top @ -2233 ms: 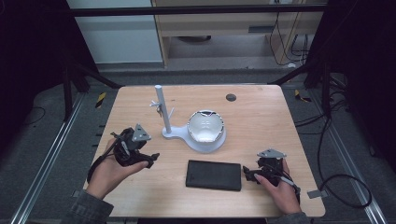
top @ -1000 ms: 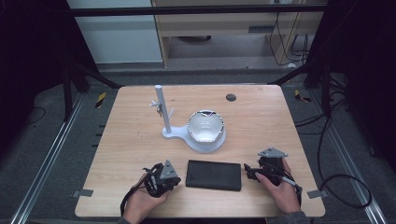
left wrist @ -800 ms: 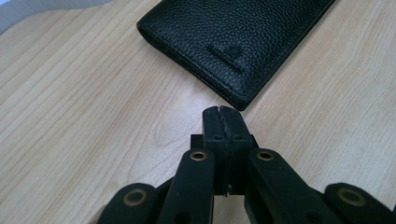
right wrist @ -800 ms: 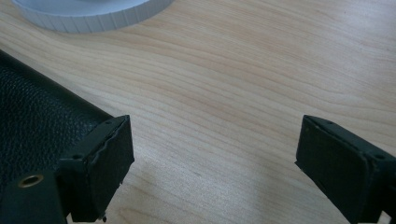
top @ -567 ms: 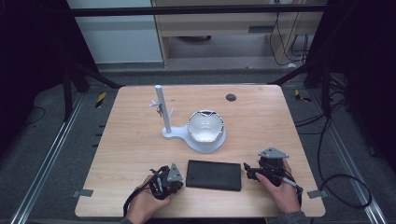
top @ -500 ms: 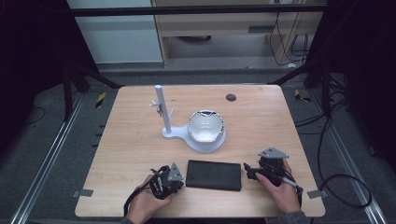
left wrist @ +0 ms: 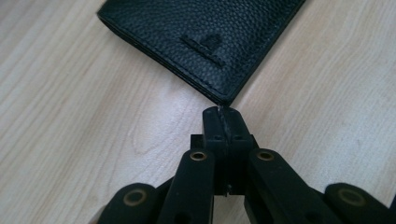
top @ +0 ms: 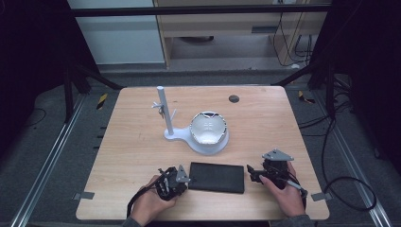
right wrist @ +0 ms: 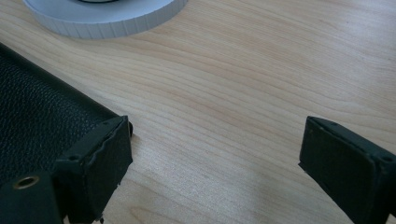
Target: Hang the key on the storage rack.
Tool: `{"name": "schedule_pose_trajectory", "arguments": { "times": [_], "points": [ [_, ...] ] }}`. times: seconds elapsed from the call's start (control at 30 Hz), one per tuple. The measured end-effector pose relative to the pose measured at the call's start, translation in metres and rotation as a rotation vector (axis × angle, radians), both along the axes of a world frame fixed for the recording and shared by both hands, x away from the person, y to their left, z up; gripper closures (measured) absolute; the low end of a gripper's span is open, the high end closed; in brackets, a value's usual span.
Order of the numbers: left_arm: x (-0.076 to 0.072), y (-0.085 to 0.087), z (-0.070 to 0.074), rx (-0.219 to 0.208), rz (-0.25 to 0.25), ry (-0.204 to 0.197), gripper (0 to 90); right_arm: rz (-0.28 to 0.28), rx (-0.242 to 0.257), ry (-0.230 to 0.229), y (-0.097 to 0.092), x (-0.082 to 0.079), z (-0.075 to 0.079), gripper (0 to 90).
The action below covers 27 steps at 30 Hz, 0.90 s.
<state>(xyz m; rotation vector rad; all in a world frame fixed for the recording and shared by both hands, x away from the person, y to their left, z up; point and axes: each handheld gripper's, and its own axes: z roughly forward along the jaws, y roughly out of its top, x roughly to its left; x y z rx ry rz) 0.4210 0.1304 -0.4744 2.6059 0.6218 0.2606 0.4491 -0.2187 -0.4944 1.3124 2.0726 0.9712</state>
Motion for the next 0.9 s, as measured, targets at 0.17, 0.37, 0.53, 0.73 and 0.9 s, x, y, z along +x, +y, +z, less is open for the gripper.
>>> {"name": "schedule_pose_trajectory", "arguments": {
  "times": [0.17,0.37,0.53,0.73,0.9],
  "points": [
    [0.001,0.000,-0.001,-0.017,0.003,-0.009,90.0,0.004,0.010,-0.011,0.001,-0.002,0.002,9.6],
    [0.001,0.005,0.000,-0.067,0.010,-0.009,89.9,0.038,0.029,-0.039,0.006,-0.007,0.007,9.8],
    [0.000,0.009,0.001,-0.122,0.023,-0.023,89.2,0.106,0.047,-0.060,0.020,-0.016,0.012,9.9],
    [0.000,0.012,0.007,-0.201,0.047,-0.049,88.5,0.239,-0.007,-0.072,0.055,-0.033,0.021,8.6],
    [0.007,0.011,0.008,-0.233,0.055,-0.038,86.6,0.320,-0.066,-0.064,0.080,-0.040,0.026,7.0]
  ]
}}
